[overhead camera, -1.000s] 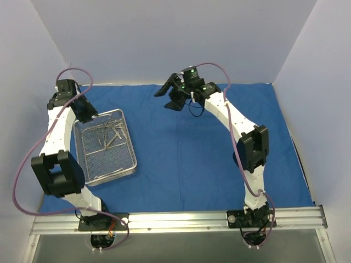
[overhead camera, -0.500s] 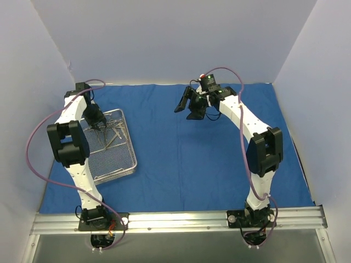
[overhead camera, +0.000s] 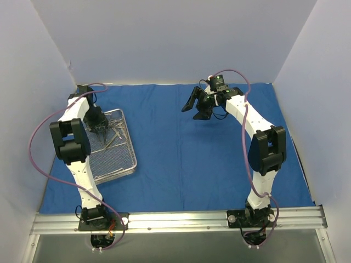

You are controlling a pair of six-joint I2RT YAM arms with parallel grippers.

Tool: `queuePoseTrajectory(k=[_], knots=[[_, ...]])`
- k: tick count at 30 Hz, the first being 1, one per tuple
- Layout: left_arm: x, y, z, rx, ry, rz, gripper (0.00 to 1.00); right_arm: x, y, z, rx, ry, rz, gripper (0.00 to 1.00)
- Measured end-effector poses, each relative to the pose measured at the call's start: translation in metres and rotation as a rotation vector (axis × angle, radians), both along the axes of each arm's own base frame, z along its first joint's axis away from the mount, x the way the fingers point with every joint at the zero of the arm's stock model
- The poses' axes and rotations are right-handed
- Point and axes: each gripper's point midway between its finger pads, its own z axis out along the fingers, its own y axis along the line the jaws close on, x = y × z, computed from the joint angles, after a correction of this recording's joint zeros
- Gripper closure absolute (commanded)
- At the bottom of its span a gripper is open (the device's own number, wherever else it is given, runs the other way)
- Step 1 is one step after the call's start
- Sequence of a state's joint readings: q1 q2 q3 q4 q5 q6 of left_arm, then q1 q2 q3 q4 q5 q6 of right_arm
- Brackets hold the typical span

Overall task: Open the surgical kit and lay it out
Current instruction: Pick up the medical item from the container.

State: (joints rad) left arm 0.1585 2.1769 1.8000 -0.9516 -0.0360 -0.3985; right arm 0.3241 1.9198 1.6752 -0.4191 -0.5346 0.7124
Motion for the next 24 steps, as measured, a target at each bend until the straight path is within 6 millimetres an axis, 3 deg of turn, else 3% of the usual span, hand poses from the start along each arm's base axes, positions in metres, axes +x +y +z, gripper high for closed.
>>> queuePoseTrajectory(k=[5, 10, 24], knots=[[0.004, 0.002, -0.002, 0.000, -0.020, 0.022, 0.46, 0.000, 0.002, 0.001, 0.010, -0.002, 0.006, 0.32], [0.012, 0.006, -0.001, -0.006, -0.052, 0.047, 0.59, 0.000, 0.002, 0.002, 0.014, -0.001, 0.009, 0.32], [0.012, 0.018, -0.008, -0.017, -0.069, 0.079, 0.59, 0.001, 0.005, 0.004, 0.036, 0.008, -0.007, 0.32]])
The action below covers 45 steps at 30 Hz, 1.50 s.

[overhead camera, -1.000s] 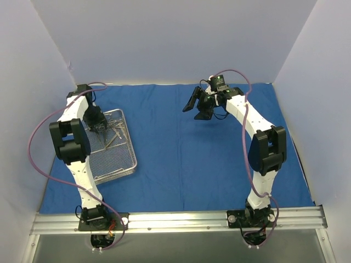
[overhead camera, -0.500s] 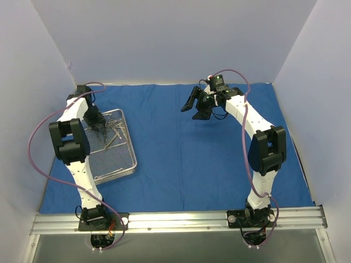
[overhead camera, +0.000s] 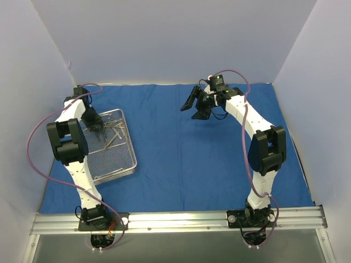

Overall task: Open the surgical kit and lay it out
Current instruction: Pick up the medical item from the container, then place the medical item in the surgical kit.

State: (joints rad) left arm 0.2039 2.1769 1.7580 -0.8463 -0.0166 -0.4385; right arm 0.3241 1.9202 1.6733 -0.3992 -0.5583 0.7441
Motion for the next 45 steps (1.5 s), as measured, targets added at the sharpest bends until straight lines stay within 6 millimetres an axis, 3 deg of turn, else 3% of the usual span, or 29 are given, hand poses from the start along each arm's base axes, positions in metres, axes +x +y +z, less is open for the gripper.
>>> queuePoseTrajectory(k=[3, 10, 15, 19, 25, 28, 31, 39, 42, 45], knots=[[0.001, 0.001, 0.000, -0.002, -0.007, 0.004, 0.60, 0.000, 0.000, 0.000, 0.004, 0.003, -0.005, 0.32], [0.007, 0.001, -0.003, -0.004, -0.020, 0.011, 0.77, 0.001, 0.001, 0.001, 0.009, 0.002, -0.009, 0.32], [0.010, -0.001, -0.007, -0.020, -0.027, 0.016, 0.80, 0.001, 0.001, 0.001, 0.007, 0.003, -0.009, 0.32], [0.010, -0.002, -0.008, -0.026, -0.032, 0.017, 0.97, 0.001, 0.001, 0.001, 0.007, 0.003, -0.010, 0.32], [0.008, -0.004, -0.005, -0.030, -0.042, 0.021, 0.98, -0.002, 0.006, 0.001, -0.004, 0.004, -0.001, 0.32], [-0.004, -0.007, 0.003, -0.033, -0.038, 0.020, 0.98, 0.000, 0.019, 0.009, -0.018, -0.017, 0.027, 0.32], [-0.018, -0.010, 0.028, -0.029, -0.062, 0.006, 0.98, 0.006, 0.046, 0.024, -0.022, -0.094, 0.111, 0.31], [-0.027, -0.015, 0.143, 0.012, -0.319, -0.030, 0.98, -0.018, 0.103, 0.032, -0.025, -0.172, 0.293, 0.33], [-0.030, -0.027, 0.167, -0.024, -0.393, -0.051, 0.98, -0.023, 0.125, 0.039, 0.036, -0.180, 0.323, 0.34], [-0.030, -0.047, 0.178, -0.094, -0.429, -0.099, 0.98, -0.030, 0.149, 0.059, 0.139, -0.219, 0.366, 0.37]])
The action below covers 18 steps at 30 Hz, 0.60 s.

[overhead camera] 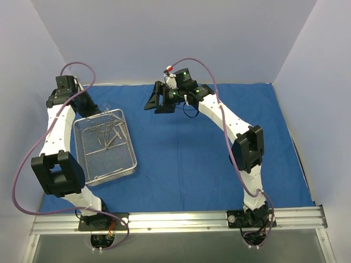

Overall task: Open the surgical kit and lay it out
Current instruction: Place the medical item in the surgical kit.

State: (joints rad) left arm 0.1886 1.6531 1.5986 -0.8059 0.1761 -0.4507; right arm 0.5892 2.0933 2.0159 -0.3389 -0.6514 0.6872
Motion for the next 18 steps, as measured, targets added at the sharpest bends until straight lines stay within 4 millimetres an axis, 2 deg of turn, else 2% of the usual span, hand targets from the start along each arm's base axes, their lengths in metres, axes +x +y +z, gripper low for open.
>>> queuePoseTrajectory(k=[4, 8, 11, 14, 18], knots=[[-0.001, -0.040, 0.003, -0.062, -0.009, -0.119, 0.98, -0.008, 0.022, 0.033, 0.101, -0.099, 0.097, 0.43], [-0.008, -0.085, 0.004, -0.118, -0.014, -0.259, 0.98, -0.018, 0.031, 0.046, 0.124, -0.208, 0.211, 0.43], [-0.022, -0.115, 0.004, -0.148, -0.009, -0.359, 0.98, -0.023, 0.029, 0.035, 0.091, -0.232, 0.268, 0.43], [-0.037, -0.138, 0.010, -0.177, -0.019, -0.442, 0.98, -0.028, 0.023, 0.012, 0.027, -0.232, 0.318, 0.45], [-0.049, -0.157, 0.025, -0.204, -0.054, -0.522, 0.98, -0.036, 0.012, -0.015, -0.036, -0.210, 0.366, 0.46]])
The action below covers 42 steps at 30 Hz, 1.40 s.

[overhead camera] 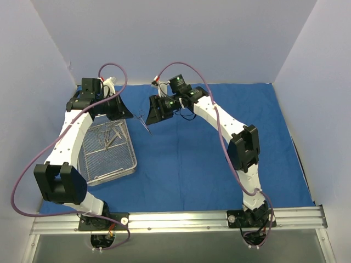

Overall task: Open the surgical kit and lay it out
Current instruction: Place the medical item in the surgical kit.

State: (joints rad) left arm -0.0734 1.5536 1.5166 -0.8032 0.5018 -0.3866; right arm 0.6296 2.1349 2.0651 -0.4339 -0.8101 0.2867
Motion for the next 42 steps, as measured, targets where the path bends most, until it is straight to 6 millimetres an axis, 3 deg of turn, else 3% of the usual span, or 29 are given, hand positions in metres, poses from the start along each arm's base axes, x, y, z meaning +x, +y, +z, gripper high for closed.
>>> queuePoseTrajectory(k=[5, 12, 25, 40, 42], knots=[[-0.012, -0.012, 0.010, -0.035, -0.020, -0.052, 0.98, -0.012, -0.008, -0.029, -0.049, 0.035, 0.042, 0.46], [-0.021, -0.017, 0.000, -0.046, 0.016, -0.074, 0.98, -0.018, -0.009, -0.040, -0.042, 0.059, 0.063, 0.46], [-0.026, -0.027, 0.002, -0.067, 0.009, -0.124, 0.98, -0.027, -0.008, 0.005, 0.064, -0.002, 0.085, 0.46], [-0.027, -0.036, 0.009, -0.120, -0.004, -0.160, 0.98, -0.037, 0.003, 0.000, 0.090, 0.042, 0.096, 0.52], [-0.025, -0.037, 0.009, -0.125, -0.005, -0.161, 0.98, -0.038, 0.005, 0.001, 0.095, 0.039, 0.100, 0.62]])
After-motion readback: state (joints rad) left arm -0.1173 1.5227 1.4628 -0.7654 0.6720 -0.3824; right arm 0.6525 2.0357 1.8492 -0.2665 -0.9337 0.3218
